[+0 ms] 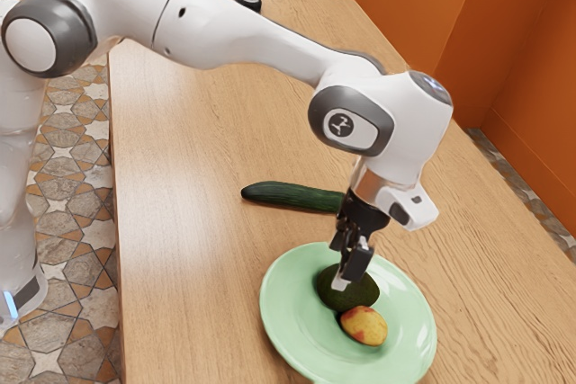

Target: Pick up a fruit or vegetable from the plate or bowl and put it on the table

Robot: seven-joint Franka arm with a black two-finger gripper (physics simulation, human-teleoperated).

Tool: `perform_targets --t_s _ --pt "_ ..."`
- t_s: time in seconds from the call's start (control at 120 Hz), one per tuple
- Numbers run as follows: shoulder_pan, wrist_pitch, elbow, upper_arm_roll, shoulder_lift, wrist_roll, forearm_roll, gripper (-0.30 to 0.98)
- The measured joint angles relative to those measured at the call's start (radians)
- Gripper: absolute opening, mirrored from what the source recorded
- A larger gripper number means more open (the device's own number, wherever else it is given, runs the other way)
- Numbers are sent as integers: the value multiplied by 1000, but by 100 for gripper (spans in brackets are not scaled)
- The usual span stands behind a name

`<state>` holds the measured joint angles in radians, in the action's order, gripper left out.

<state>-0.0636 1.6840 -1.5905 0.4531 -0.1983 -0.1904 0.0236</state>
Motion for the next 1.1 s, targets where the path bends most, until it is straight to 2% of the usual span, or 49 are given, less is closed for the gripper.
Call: perform_targets --t_s 0.633,1.1 --pt "10 17 8 6 -72 15 -12 69" --pt "-2 98 15 13 -112 20 -124 69"
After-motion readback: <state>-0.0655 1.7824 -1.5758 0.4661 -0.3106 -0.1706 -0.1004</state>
